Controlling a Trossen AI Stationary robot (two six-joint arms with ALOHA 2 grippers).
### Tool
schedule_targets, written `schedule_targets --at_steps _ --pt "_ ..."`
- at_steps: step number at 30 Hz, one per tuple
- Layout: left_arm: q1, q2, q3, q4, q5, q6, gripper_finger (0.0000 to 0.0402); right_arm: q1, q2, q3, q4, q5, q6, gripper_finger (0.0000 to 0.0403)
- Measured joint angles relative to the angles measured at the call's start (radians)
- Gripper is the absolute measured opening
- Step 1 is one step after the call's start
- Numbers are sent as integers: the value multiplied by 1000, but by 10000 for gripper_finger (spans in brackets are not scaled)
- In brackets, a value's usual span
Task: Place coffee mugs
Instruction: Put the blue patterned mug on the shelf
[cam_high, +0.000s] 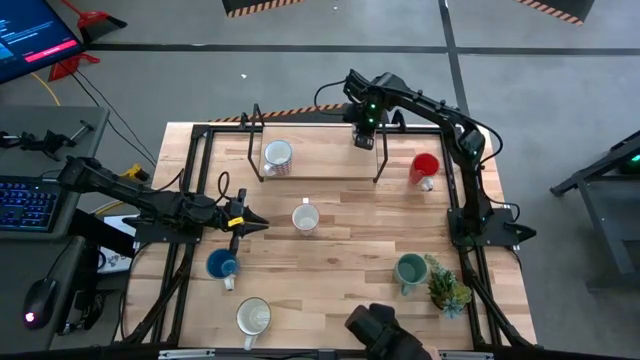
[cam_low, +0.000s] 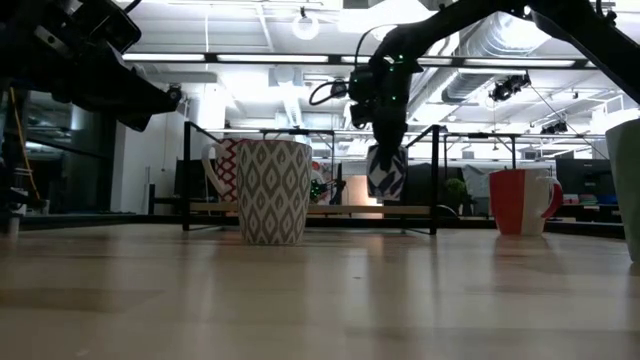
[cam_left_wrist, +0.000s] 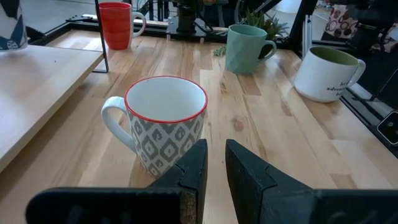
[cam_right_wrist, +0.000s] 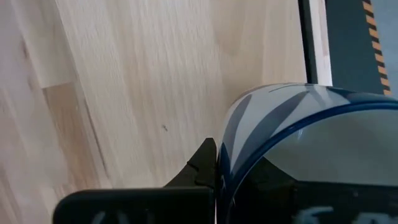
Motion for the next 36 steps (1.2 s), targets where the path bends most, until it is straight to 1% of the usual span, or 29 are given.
schedule_targets --at_steps 17,23,27,36 --pt "0 0 0 0 0 -1 49 6 0 0 5 -13 69 0" --pt "0 0 0 0 0 0 49 6 1 0 4 -20 71 0" --pt "0 0 0 0 0 0 49 6 2 0 6 -25 119 0" --pt "0 0 0 0 0 0 49 18 11 1 1 -28 150 0"
